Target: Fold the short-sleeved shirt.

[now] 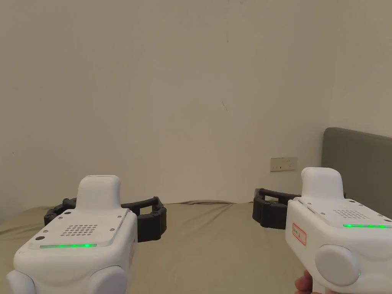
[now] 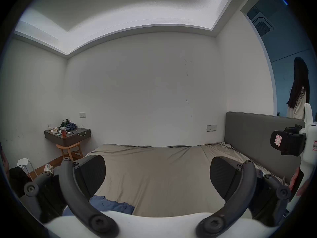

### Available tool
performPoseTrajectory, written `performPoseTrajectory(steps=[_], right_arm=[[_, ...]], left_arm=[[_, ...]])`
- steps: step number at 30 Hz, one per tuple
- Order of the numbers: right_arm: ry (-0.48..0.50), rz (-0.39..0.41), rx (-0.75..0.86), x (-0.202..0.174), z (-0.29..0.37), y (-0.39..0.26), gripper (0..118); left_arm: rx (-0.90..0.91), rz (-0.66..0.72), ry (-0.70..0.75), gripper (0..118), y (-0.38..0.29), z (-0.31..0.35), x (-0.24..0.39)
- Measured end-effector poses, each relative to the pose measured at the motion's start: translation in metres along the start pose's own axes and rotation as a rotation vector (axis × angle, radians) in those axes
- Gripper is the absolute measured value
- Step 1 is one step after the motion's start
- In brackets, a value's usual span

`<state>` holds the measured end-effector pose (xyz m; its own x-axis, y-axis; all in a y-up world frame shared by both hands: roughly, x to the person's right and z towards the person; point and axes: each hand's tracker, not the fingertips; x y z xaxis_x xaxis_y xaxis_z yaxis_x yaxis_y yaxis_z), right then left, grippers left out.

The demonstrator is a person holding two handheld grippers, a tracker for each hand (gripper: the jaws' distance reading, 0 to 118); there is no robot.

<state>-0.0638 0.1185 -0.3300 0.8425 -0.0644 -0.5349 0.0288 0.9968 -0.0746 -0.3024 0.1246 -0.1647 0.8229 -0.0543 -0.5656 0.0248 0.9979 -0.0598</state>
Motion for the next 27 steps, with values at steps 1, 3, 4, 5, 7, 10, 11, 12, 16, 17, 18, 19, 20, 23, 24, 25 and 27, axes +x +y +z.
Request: performPoseTrajectory(steps=[1,3,4,5,7,10,11,12,16,17,18,19,20,23,24,25,27], right_arm=[[0.001,-0.001,0.0,0.0001,0.0003,0.0003,118],[0.003,-0.006,-0.001,0.0005,0.0007,0.0009,118],[0.003,-0.006,-0.001,0.0005,0.0009,0.001,118],[0.003,-0.006,0.0,0.0004,0.0012,0.0009,118],[0.002,-0.005,0.0,0.0002,0.0017,0.0005,118],[0.003,-0.004,0.0,-0.0001,0.0024,0.0002,118],[0.002,-0.004,0.001,-0.0003,0.0027,0.0004,118],[0.001,-0.004,0.001,-0.0004,0.0028,0.0005,118],[0.001,0.0,-0.001,-0.0009,0.0026,0.0012,118],[0.0,0.001,0.001,-0.001,0.0028,0.0012,118],[-0.001,0.002,0.002,-0.0011,0.003,0.0012,118],[-0.001,0.002,0.002,-0.001,0.0035,0.0012,118],[0.0,0.002,0.002,-0.0009,0.0036,0.0013,118],[0.001,-0.001,0.002,-0.0005,0.0044,0.0013,118],[0.001,-0.001,0.002,-0.0004,0.0045,0.0013,118],[-0.001,-0.001,0.002,-0.0002,0.0046,0.0013,118],[-0.003,-0.003,0.001,0.0003,0.0045,0.0011,118]], left_arm=[[0.001,0.0,0.0,118,0.0001,0.0004,0.0],[0.003,-0.002,0.001,118,0.0003,0.0011,0.0002],[0.003,-0.004,0.002,118,0.0004,0.0014,0.0003],[0.003,-0.005,0.002,118,0.0005,0.0019,0.0003],[0.003,-0.006,0.001,118,0.0006,0.0023,0.0003],[0.005,-0.006,0.002,118,0.0012,0.0033,0.0],[0.006,-0.006,0.002,118,0.0016,0.0036,0.0],[0.007,-0.005,0.004,118,0.002,0.0039,0.0],[0.012,-0.005,0.012,118,0.0028,0.0043,-0.0002],[0.012,-0.005,0.016,118,0.0026,0.0043,-0.0004],[0.012,-0.004,0.019,118,0.0025,0.0043,-0.0005],[0.012,-0.002,0.021,118,0.0023,0.0042,-0.0007],[0.01,0.001,0.023,118,0.0022,0.004,-0.0011],[0.009,0.011,0.024,118,0.0021,0.004,-0.0028],[0.01,0.014,0.025,118,0.0022,0.004,-0.0032],[0.01,0.015,0.025,118,0.0023,0.0039,-0.0036],[0.009,0.012,0.023,118,0.0026,0.0038,-0.0034]])
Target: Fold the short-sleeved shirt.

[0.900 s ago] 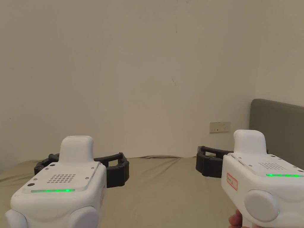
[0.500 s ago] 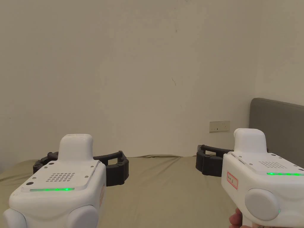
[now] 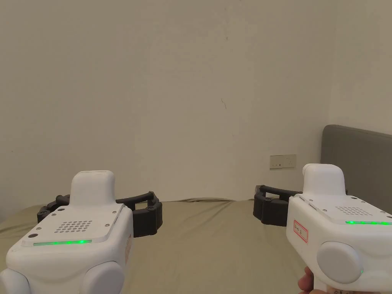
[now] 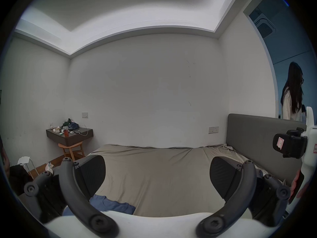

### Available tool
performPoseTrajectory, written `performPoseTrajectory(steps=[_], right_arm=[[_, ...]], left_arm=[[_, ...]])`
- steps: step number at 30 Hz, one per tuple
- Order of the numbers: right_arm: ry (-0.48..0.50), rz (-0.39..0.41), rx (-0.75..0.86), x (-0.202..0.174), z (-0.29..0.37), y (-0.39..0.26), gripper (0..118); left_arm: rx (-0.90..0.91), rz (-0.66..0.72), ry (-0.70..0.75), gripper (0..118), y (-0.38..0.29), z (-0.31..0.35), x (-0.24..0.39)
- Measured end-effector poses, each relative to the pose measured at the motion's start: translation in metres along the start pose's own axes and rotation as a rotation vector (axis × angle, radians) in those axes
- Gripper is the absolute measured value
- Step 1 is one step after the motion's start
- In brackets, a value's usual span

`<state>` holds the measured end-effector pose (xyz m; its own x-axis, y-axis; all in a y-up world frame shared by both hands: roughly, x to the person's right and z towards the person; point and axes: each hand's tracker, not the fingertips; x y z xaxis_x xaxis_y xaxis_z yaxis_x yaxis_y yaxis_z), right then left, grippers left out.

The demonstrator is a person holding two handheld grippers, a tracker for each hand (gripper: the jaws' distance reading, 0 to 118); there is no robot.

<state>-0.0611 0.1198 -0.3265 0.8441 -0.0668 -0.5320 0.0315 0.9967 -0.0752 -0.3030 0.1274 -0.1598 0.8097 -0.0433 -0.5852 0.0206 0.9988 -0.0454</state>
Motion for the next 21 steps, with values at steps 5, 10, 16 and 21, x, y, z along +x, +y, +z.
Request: performPoseTrajectory(steps=[5,10,16,21], right_arm=[[-0.006,-0.001,0.001,0.0003,0.0,-0.0003,118],[-0.007,-0.001,0.004,0.0002,0.0011,0.0008,118],[-0.005,-0.002,0.004,0.0003,0.0018,0.0011,118],[-0.002,-0.004,0.001,0.0002,0.002,0.0003,118]], left_arm=[[-0.002,-0.017,0.0,118,-0.0007,-0.0002,0.0027],[-0.005,-0.018,-0.01,118,-0.0015,0.0003,0.0044],[-0.001,-0.015,-0.01,118,-0.0003,0.0009,0.004],[-0.002,-0.016,-0.009,118,-0.0003,0.0004,0.0036]])
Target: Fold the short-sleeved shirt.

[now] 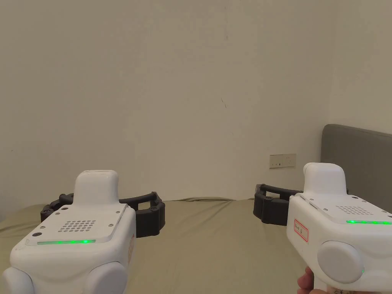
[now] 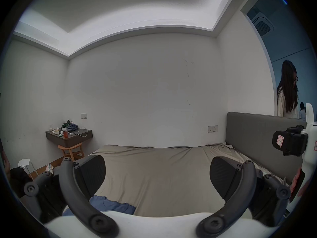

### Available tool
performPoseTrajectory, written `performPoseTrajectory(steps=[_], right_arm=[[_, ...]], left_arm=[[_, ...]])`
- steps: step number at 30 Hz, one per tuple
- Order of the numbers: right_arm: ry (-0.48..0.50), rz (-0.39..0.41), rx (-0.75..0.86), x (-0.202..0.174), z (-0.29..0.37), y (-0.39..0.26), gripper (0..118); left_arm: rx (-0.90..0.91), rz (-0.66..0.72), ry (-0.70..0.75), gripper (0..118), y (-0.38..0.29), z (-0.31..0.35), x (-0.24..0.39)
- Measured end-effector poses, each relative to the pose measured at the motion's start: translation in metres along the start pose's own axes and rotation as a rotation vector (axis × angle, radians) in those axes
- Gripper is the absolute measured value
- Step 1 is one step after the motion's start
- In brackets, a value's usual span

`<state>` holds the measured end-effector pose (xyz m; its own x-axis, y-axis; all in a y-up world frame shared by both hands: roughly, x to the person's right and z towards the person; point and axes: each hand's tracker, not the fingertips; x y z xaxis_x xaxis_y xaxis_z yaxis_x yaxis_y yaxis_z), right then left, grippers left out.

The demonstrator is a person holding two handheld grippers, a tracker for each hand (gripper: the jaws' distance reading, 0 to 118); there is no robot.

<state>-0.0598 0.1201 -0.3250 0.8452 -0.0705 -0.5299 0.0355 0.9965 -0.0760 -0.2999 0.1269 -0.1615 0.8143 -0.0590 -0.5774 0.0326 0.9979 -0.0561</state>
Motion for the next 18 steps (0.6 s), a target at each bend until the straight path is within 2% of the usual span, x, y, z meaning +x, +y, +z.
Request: performPoseTrajectory(steps=[9,11,12,13,14,15,16,17,18], right_arm=[[0.002,-0.006,0.001,0.0,0.001,0.0,118],[0.0,-0.028,-0.003,0.002,0.002,-0.001,118],[0.006,-0.04,-0.007,0.004,0.003,-0.001,117],[0.003,-0.045,-0.009,0.005,0.004,-0.002,108],[-0.006,-0.044,-0.011,0.004,0.003,-0.003,85],[-0.015,-0.035,-0.015,0.005,0.002,-0.003,34],[-0.028,-0.031,-0.033,0.005,-0.001,-0.005,9],[-0.029,-0.033,-0.051,0.007,-0.003,-0.007,8],[-0.005,-0.04,-0.053,0.009,-0.003,-0.011,8]], left_arm=[[-0.001,-0.002,-0.007,118,-0.001,0.001,0.001],[-0.008,-0.003,-0.016,118,-0.002,0.001,0.001],[-0.013,-0.003,-0.029,118,-0.002,0.002,0.001],[-0.017,-0.007,-0.074,117,-0.005,0.004,0.0],[-0.008,-0.003,-0.137,102,-0.006,0.005,-0.001],[-0.016,0.003,-0.146,59,-0.008,0.004,0.0],[-0.026,0.004,-0.13,21,-0.01,0.002,0.001],[-0.036,0.013,-0.127,12,-0.013,0.0,0.001],[-0.038,0.028,-0.129,11,-0.016,0.001,0.0]])
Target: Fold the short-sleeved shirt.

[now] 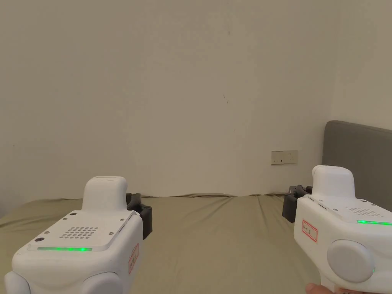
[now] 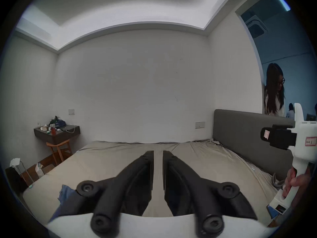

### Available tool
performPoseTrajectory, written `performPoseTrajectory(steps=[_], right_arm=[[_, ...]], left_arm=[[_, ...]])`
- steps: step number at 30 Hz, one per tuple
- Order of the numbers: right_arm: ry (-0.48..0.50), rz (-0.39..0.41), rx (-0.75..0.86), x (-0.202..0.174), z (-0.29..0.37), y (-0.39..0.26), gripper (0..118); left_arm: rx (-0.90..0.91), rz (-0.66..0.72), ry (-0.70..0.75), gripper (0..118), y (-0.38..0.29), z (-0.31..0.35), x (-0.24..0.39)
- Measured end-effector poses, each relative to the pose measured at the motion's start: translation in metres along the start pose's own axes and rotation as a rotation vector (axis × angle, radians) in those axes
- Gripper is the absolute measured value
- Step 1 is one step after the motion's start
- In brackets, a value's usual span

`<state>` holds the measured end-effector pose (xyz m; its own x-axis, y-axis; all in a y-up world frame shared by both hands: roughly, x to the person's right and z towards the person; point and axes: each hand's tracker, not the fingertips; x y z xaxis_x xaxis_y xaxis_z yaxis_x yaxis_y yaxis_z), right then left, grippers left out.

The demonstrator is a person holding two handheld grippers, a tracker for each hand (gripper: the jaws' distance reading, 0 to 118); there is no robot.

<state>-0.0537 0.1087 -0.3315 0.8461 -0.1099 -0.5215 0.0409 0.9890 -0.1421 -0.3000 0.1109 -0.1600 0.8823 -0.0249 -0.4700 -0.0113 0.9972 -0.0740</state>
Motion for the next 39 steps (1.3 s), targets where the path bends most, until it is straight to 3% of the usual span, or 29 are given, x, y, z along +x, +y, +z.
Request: performPoseTrajectory(steps=[1,5,10,12,16,23,26,31,39], right_arm=[[0.047,0.007,-0.013,0.0,0.001,-0.003,8],[0.037,0.097,-0.01,-0.008,0.006,-0.016,8],[0.063,0.096,-0.04,-0.012,-0.001,-0.023,8],[0.08,0.121,-0.057,-0.025,-0.008,-0.031,8],[0.273,0.138,-0.134,-0.084,-0.029,-0.051,8],[0.716,0.094,-0.175,-0.251,-0.035,-0.076,8],[0.814,0.089,-0.191,-0.295,-0.032,-0.082,8],[0.824,0.091,-0.224,-0.302,-0.048,-0.095,8],[0.749,0.122,-0.301,-0.277,-0.093,-0.117,8]], left_arm=[[-0.002,0.013,-0.011,12,-0.003,0.0,-0.001],[-0.027,-0.024,-0.028,11,-0.012,-0.003,0.003],[-0.069,0.012,-0.031,11,-0.019,-0.003,-0.013],[-0.083,0.024,0.03,11,-0.025,0.004,-0.037],[-0.152,0.002,0.286,11,-0.046,0.029,-0.114],[-0.236,0.064,0.655,11,-0.068,0.107,-0.236],[-0.267,0.03,0.692,11,-0.071,0.119,-0.252],[-0.301,0.048,0.592,11,-0.088,0.087,-0.251],[-0.515,0.004,0.365,11,-0.171,-0.04,-0.236]])
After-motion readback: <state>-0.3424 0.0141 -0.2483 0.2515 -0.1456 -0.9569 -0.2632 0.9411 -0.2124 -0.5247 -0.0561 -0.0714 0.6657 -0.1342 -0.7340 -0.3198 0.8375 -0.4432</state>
